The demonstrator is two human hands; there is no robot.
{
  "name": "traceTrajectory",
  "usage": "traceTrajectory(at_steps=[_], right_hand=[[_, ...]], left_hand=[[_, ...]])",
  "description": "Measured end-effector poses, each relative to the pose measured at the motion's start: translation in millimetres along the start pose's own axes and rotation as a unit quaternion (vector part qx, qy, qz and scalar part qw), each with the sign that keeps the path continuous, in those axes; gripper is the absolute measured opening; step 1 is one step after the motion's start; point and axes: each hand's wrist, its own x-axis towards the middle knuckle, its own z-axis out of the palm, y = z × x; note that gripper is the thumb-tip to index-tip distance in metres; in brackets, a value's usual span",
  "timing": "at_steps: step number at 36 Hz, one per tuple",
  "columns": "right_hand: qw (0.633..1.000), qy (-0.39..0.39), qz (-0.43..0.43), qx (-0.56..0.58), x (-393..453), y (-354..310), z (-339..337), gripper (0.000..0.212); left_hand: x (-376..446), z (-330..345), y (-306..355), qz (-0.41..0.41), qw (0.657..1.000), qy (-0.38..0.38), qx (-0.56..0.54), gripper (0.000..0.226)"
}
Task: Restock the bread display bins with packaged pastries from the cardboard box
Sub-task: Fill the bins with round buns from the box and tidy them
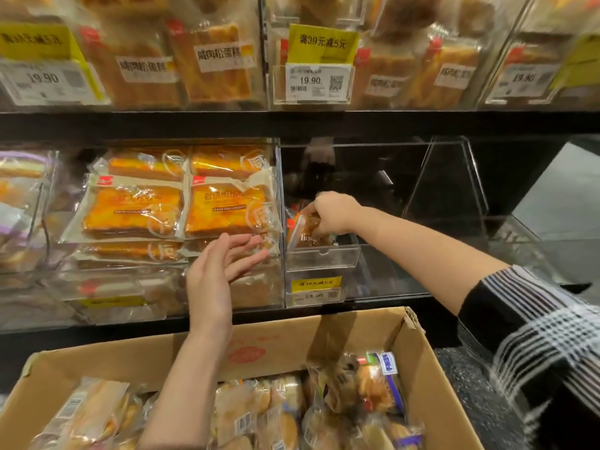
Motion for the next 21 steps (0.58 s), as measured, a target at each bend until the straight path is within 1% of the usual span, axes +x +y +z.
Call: traceTrajectory(at_steps=[2, 4, 6, 7, 9, 11, 13, 15, 17, 18, 21], right_hand=[[1.000, -0.004, -0.001, 0.001, -2, -3, -2, 0.055], [0.999, -0.002, 0.011, 0.036, -5, -3, -5, 0.063], [0.991, 0.018, 0.042, 0.126, -10, -1, -7, 0.071], [0.982, 0.040, 0.059, 0.176, -13, 0, -10, 0.072], [0.950, 0.114, 0.096, 0.273, -25, -2, -18, 0.061], [0.903, 0.205, 0.127, 0.356, -41, -11, -26, 0.039], [0.862, 0.277, 0.136, 0.403, -59, -23, -31, 0.021], [0.838, 0.312, 0.123, 0.431, -77, -37, -33, 0.016], [0.824, 0.313, 0.106, 0.461, -94, -52, -33, 0.016], [0.816, 0.300, 0.098, 0.485, -103, -60, -32, 0.014], [0.793, 0.226, 0.082, 0.560, -124, -86, -25, 0.012]], left_hand=[[-2, -2, 0, 0.003, 1.000, -0.014, 0.001, 0.033], [-3, -5, 0, 0.003, 0.999, -0.035, 0.000, 0.034], [-4, -8, 1, -0.004, 0.998, -0.062, -0.008, 0.035], [-5, -9, 1, -0.009, 0.997, -0.074, -0.019, 0.036], [-6, -12, 2, -0.019, 0.995, -0.092, -0.039, 0.038], [-8, -15, 4, -0.027, 0.993, -0.109, -0.048, 0.037], [-11, -17, 7, -0.027, 0.991, -0.127, -0.042, 0.035], [-14, -18, 12, -0.024, 0.990, -0.139, -0.024, 0.035], [-18, -20, 17, -0.019, 0.990, -0.143, 0.007, 0.029], [-20, -22, 19, -0.021, 0.989, -0.143, 0.025, 0.026], [-23, -29, 22, -0.037, 0.984, -0.150, 0.090, 0.024]])
